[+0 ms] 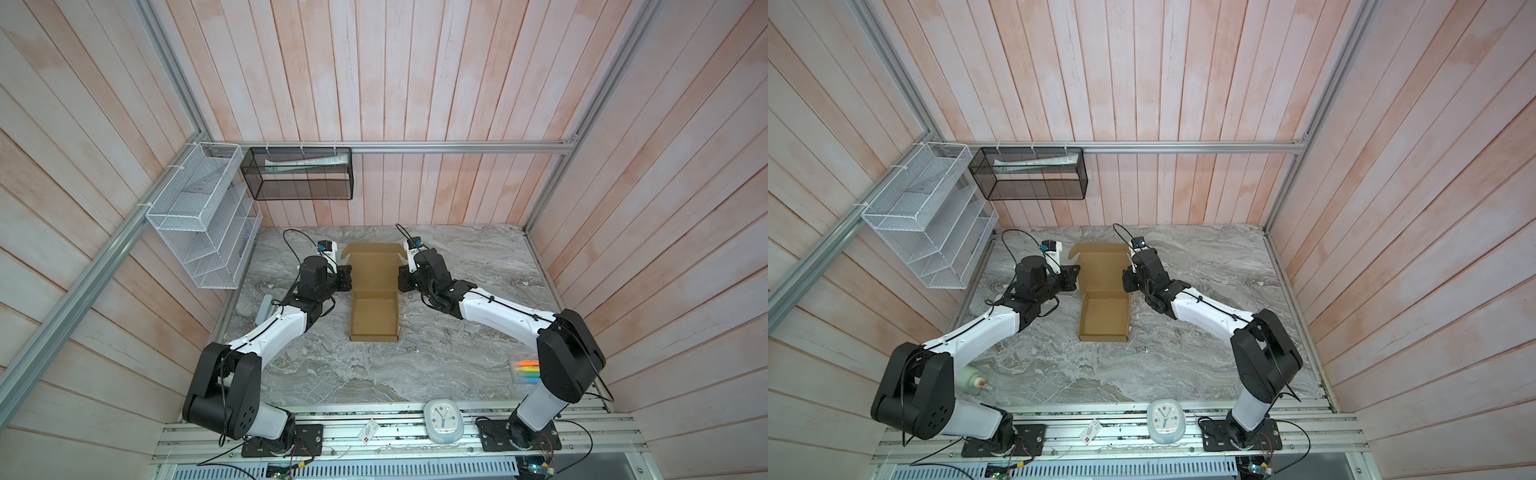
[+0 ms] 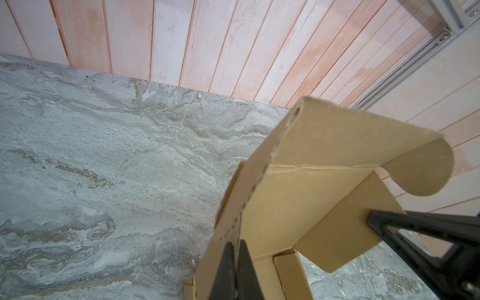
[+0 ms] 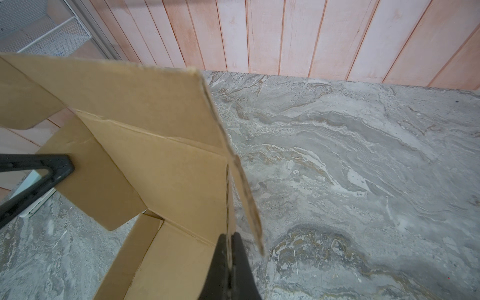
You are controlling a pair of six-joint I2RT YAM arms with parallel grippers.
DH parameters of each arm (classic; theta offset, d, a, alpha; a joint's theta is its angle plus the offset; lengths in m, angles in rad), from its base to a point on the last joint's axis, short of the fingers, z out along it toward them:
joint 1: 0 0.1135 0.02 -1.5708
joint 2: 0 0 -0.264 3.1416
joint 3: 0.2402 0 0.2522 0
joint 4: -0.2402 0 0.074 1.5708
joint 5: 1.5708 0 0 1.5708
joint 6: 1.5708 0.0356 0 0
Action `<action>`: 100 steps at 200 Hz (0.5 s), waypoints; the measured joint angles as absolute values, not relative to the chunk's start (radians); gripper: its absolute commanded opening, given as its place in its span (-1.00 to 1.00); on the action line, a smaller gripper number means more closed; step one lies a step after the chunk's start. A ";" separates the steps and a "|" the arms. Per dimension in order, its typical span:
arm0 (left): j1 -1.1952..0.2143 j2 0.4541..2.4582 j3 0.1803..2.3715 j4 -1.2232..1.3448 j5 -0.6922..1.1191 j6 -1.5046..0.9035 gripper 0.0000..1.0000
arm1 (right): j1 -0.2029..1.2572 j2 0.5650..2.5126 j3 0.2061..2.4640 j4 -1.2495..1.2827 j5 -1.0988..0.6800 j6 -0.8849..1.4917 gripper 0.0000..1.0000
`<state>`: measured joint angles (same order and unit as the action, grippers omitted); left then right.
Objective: Assemble paper box
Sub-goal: Fold the lid at the center of the table.
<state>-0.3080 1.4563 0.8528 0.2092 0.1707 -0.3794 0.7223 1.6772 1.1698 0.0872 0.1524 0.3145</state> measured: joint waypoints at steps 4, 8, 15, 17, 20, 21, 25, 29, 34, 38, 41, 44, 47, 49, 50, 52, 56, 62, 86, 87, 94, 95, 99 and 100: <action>-0.310 1.455 0.849 0.213 0.167 -0.381 -1.00 | 0.724 1.675 1.166 0.091 0.156 0.315 -1.00; -0.312 1.454 0.846 0.218 0.162 -0.383 -1.00 | 0.726 1.673 1.161 0.096 0.159 0.314 -1.00; -0.317 1.453 0.839 0.228 0.153 -0.386 -1.00 | 0.730 1.667 1.153 0.103 0.163 0.315 -1.00; -0.318 1.452 0.837 0.232 0.150 -0.387 -1.00 | 0.731 1.665 1.151 0.106 0.165 0.315 -1.00; -0.320 1.452 0.833 0.236 0.147 -0.387 -1.00 | 0.732 1.663 1.147 0.109 0.166 0.314 -1.00; -0.321 1.452 0.832 0.238 0.146 -0.387 -1.00 | 0.733 1.663 1.145 0.110 0.167 0.314 -1.00; -0.324 1.451 0.826 0.244 0.141 -0.388 -1.00 | 0.735 1.660 1.141 0.113 0.170 0.314 -1.00; -0.326 1.449 0.821 0.250 0.136 -0.390 -1.00 | 0.736 1.657 1.137 0.115 0.173 0.314 -1.00; -0.329 1.447 0.814 0.257 0.130 -0.390 -1.00 | 0.739 1.654 1.130 0.123 0.176 0.314 -1.00; -0.332 1.445 0.807 0.263 0.124 -0.392 -1.00 | 0.741 1.652 1.126 0.126 0.179 0.314 -1.00; -0.334 1.443 0.803 0.266 0.121 -0.393 -1.00 | 0.743 1.650 1.122 0.128 0.182 0.313 -1.00; -0.336 1.441 0.798 0.270 0.120 -0.393 -1.00 | 0.744 1.648 1.119 0.131 0.184 0.313 -1.00; -0.337 1.439 0.793 0.272 0.117 -0.394 -1.00 | 0.745 1.647 1.114 0.135 0.184 0.313 -1.00; -0.338 1.438 0.790 0.275 0.115 -0.395 -1.00 | 0.746 1.645 1.111 0.138 0.186 0.313 -1.00; -0.339 1.438 0.789 0.276 0.115 -0.396 -1.00 | 0.746 1.645 1.110 0.138 0.186 0.313 -1.00; -0.340 1.436 0.786 0.279 0.113 -0.397 -1.00 | 0.747 1.644 1.108 0.139 0.187 0.313 -1.00; -0.342 1.433 0.780 0.283 0.110 -0.398 -1.00 | 0.748 1.642 1.103 0.142 0.187 0.313 -1.00; -0.344 1.430 0.773 0.289 0.106 -0.400 -1.00 | 0.749 1.641 1.097 0.147 0.189 0.313 -1.00; -0.348 1.420 0.746 0.320 0.099 -0.406 -1.00 | 0.750 1.638 1.083 0.163 0.192 0.313 -1.00; -0.348 1.419 0.744 0.322 0.099 -0.406 -1.00 | 0.750 1.638 1.082 0.164 0.192 0.313 -1.00; -0.348 1.415 0.736 0.330 0.099 -0.408 -1.00 | 0.751 1.636 1.079 0.167 0.193 0.313 -1.00; -0.348 1.415 0.736 0.330 0.098 -0.408 -1.00 | 0.751 1.636 1.079 0.167 0.193 0.313 -1.00; -0.348 1.412 0.731 0.334 0.097 -0.409 -1.00 | 0.752 1.635 1.078 0.168 0.193 0.313 -1.00; -0.348 1.411 0.729 0.336 0.097 -0.409 -1.00 | 0.752 1.634 1.077 0.168 0.193 0.313 -1.00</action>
<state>-0.3485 1.4113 0.7288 0.3359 0.0967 -0.4091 0.7521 1.6344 1.0775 0.1684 0.1928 0.3126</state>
